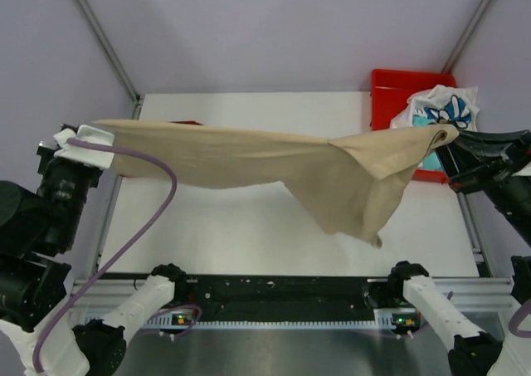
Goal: Fold and stack the t-shirts
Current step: Flatten out the tshirt
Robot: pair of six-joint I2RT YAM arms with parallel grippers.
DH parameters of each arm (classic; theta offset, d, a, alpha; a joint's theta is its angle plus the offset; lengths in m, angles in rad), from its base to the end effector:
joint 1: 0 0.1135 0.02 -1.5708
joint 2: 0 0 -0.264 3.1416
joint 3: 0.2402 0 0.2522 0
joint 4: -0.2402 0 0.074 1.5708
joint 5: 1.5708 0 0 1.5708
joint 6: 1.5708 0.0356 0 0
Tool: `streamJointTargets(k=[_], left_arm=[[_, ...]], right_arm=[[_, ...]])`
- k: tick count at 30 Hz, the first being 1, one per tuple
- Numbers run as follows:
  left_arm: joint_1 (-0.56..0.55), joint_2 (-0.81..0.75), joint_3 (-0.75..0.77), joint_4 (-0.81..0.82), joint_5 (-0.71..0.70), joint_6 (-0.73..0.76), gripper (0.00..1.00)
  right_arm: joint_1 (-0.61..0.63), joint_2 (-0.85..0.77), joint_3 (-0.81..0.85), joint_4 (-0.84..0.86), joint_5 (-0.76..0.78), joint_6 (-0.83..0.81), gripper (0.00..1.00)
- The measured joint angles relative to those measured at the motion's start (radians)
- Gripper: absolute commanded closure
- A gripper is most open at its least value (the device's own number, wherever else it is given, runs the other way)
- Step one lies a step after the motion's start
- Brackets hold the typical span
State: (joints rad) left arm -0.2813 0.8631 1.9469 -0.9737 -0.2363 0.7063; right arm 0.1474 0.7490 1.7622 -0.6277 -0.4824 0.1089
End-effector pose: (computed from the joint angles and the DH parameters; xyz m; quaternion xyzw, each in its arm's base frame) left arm 0.0196 0.0030 0.5706 0.2367 0.6250 0.2329 0.7065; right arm 0.0007 0.0168 0.5725 -0.2085 0.5385 0.2353 0.7818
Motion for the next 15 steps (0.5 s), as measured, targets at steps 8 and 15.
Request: streamJointTargets(k=[8, 15], left_arm=[[0.000, 0.079, -0.174, 0.082, -0.056, 0.035, 1.00], [0.074, 0.434, -0.137, 0.274, -0.061, 0.055, 1.00]], right_arm=[[0.000, 0.166, 0.002, -0.013, -0.020, 0.008, 1.00], [-0.001, 0.681, 0.270, 0.012, 0.024, -0.013, 1.00]])
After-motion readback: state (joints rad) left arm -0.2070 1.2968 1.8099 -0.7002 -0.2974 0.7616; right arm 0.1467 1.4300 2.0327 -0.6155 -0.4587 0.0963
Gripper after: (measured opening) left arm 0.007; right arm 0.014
